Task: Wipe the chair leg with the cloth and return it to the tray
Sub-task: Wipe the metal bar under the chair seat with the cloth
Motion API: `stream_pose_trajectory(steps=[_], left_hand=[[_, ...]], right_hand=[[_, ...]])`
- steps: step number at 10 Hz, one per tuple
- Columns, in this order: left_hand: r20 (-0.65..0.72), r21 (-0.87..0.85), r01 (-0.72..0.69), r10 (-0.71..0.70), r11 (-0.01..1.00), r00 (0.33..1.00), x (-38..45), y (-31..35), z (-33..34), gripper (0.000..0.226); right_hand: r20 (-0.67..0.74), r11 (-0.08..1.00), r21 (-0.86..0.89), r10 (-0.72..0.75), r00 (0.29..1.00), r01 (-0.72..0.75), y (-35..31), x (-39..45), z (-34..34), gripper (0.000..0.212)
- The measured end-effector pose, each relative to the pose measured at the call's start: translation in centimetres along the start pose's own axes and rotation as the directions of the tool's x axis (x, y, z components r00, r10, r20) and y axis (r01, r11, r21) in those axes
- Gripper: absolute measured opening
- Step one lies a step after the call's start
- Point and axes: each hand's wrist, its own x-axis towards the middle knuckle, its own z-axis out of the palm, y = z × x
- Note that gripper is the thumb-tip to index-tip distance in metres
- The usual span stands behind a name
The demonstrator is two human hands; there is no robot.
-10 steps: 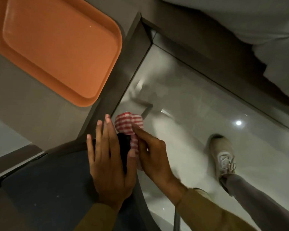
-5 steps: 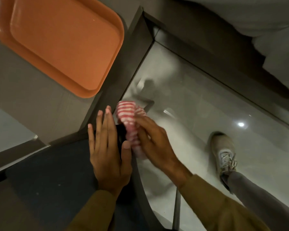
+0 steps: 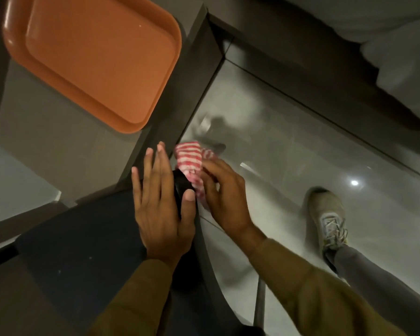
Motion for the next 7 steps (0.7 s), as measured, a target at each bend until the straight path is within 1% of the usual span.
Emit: stream_pose_trajectory(steps=[1,2,3,4,5,6,7], left_hand=[[-0.018,-0.016,0.01,-0.01,1.0,1.0,0.1,-0.1,0.2,0.086],[-0.025,0.002,-0.016,0.016,1.0,1.0,0.0,-0.4,0.3,0.085],[-0.011,0.008,0.014,-0.014,1.0,1.0,-0.2,-0.2,0.3,0.085],[-0.002,0.025,0.036,-0.036,0.999,0.999,0.3,0.3,0.0,0.086],[-0.003,0.052,-0.012,0.012,0.999,1.0,0.0,-0.1,0.1,0.086],[0.011,0.044,0.002,-0.003,0.999,1.0,0.1,0.3,0.2,0.086],[0.008,0.071,-0.012,0.012,0.997,1.0,0.0,0.1,0.3,0.084]], right_hand=[[0.03,1.0,0.002,0.012,0.999,-0.012,-0.5,0.2,0.4,0.022],[-0.022,0.998,0.016,0.055,0.998,-0.054,-0.7,-2.8,-0.2,0.018],[-0.011,0.997,0.034,0.075,0.997,-0.075,-0.3,-4.2,-0.6,0.015],[-0.025,0.972,0.208,0.118,0.993,-0.11,0.1,-1.2,0.3,0.02],[-0.024,1.0,-0.006,-0.009,1.0,0.009,1.4,2.0,1.9,0.022],[0.073,0.988,-0.152,0.005,0.997,0.007,4.0,3.9,3.3,0.022],[0.028,0.978,-0.119,0.174,0.984,-0.169,7.3,5.9,3.6,0.021]])
